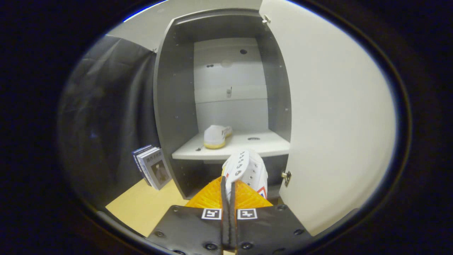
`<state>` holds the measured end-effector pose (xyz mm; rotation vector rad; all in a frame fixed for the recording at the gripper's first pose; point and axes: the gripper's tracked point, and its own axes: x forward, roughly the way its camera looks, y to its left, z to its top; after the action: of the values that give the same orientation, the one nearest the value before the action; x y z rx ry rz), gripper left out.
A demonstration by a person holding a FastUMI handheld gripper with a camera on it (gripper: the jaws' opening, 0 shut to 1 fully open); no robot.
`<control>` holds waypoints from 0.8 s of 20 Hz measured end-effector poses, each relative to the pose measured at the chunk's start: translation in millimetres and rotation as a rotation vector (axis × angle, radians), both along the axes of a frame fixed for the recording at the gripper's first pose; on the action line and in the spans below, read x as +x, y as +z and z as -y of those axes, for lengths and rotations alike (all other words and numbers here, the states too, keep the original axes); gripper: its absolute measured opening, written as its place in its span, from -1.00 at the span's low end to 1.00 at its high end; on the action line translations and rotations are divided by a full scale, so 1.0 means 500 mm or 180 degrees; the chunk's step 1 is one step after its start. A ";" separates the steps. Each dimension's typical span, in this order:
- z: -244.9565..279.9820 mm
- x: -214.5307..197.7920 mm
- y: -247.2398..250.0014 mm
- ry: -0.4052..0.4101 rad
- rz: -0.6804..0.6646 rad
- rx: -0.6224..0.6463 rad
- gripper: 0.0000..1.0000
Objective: Open the shoe cabinet door, grab the shoes and put them into the shoe cabinet, then close the shoe cabinet door.
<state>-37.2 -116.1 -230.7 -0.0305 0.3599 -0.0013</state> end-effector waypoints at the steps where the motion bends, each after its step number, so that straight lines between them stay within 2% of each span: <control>1: 0.001 0.002 0.024 -0.0017 0.0060 -0.0005 -0.96; 5: 0.003 0.044 0.075 -0.0079 0.0247 -0.0068 -0.96; 7: 0.010 0.116 0.101 -0.0121 0.0289 -0.0087 -0.96; 16: 0.024 0.308 0.124 -0.0198 0.0443 -0.0321 -0.96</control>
<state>116.8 -128.2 -168.9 -0.1184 0.2212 -0.0829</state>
